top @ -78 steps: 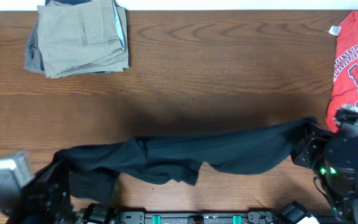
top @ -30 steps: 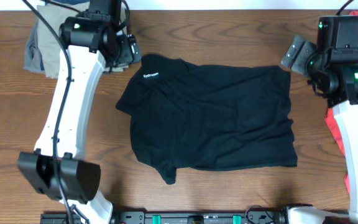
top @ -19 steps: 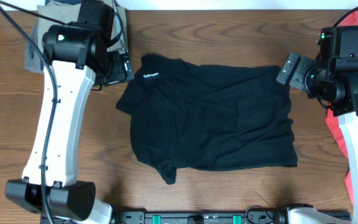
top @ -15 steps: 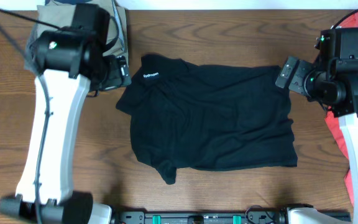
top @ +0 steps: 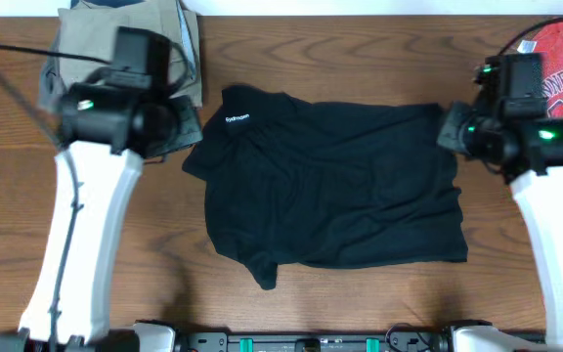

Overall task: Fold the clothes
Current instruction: 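Move both grippers to the shirt's top corners, then grasp the top corners with both grippers and pull them outward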

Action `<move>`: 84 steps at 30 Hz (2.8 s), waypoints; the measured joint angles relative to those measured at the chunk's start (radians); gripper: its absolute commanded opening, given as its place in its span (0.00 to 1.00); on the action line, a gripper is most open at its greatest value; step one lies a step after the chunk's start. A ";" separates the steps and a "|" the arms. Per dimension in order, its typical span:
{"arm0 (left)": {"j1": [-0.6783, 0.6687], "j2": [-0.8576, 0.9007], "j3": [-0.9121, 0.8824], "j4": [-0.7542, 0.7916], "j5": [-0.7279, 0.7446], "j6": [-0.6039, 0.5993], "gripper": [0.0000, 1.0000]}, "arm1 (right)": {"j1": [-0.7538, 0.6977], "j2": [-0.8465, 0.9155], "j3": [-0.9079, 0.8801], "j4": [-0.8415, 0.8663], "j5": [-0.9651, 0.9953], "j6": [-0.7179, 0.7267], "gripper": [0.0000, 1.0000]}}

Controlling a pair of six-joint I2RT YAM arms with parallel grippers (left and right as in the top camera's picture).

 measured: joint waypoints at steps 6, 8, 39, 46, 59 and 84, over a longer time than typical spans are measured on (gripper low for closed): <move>-0.014 0.097 -0.183 0.267 0.081 -0.001 0.06 | 0.029 0.103 -0.120 0.206 -0.039 0.002 0.01; -0.018 0.146 -0.208 0.327 0.109 -0.001 0.06 | 0.037 0.150 -0.143 0.261 -0.058 0.002 0.01; -0.052 0.578 -0.205 0.648 0.066 -0.003 0.06 | 0.080 0.583 -0.156 0.546 0.097 0.015 0.01; -0.037 0.579 -0.200 0.587 -0.153 -0.060 0.06 | 0.019 0.619 -0.119 0.578 0.097 0.016 0.01; 0.003 0.578 -0.182 0.584 -0.243 -0.081 0.07 | -0.093 0.689 0.035 0.463 0.102 -0.034 0.01; 0.023 0.354 -0.151 0.547 0.103 -0.021 0.96 | -0.055 0.724 0.459 0.045 -0.173 -0.098 0.99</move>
